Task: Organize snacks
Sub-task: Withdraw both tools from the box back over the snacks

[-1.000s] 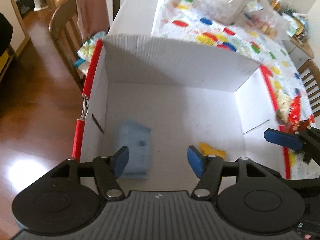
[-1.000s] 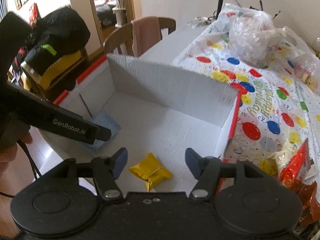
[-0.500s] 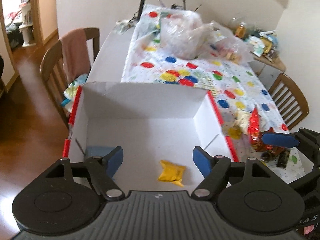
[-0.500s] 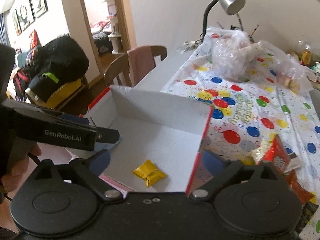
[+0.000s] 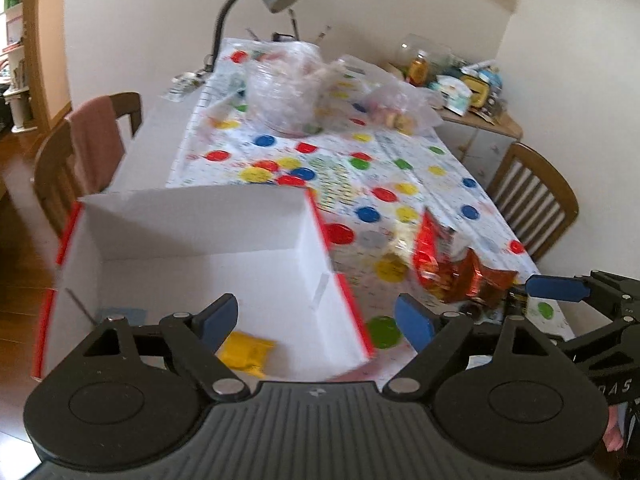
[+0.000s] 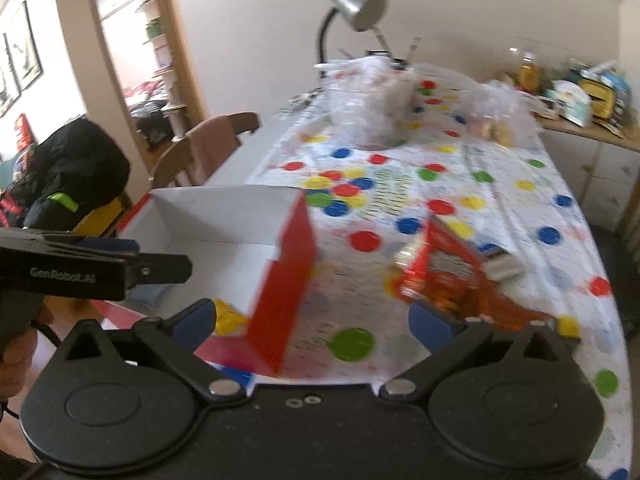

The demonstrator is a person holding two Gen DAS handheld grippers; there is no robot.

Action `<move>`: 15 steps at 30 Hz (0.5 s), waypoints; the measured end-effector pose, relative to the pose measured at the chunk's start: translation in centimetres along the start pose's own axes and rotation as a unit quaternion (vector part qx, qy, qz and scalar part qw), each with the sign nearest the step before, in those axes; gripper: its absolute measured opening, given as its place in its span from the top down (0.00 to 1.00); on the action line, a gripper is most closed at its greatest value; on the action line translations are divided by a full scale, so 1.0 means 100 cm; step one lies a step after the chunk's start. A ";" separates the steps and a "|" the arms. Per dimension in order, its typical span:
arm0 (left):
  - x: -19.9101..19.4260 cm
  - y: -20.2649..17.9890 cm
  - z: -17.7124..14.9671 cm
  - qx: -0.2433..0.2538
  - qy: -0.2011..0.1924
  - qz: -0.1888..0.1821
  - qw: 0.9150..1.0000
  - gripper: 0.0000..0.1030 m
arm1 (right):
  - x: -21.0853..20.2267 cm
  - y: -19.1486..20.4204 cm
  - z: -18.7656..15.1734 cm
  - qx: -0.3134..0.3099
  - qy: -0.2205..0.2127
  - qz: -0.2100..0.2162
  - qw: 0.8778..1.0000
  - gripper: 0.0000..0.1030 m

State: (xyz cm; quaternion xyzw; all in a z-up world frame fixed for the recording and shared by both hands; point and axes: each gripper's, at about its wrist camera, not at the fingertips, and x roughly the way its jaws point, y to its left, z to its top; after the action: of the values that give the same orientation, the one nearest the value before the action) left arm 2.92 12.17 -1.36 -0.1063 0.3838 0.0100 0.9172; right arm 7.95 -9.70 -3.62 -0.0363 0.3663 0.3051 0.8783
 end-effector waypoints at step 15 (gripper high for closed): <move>0.069 -0.122 -0.022 0.069 0.064 -0.034 0.995 0.17 | -0.021 -0.135 -0.040 0.053 0.026 -0.067 0.996 0.00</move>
State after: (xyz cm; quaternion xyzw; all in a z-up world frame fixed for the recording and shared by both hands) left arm 7.48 -0.66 -5.46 -0.0562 0.4376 -0.0551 0.8957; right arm 11.90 -22.82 -7.30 -0.0224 0.4016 0.2252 0.8874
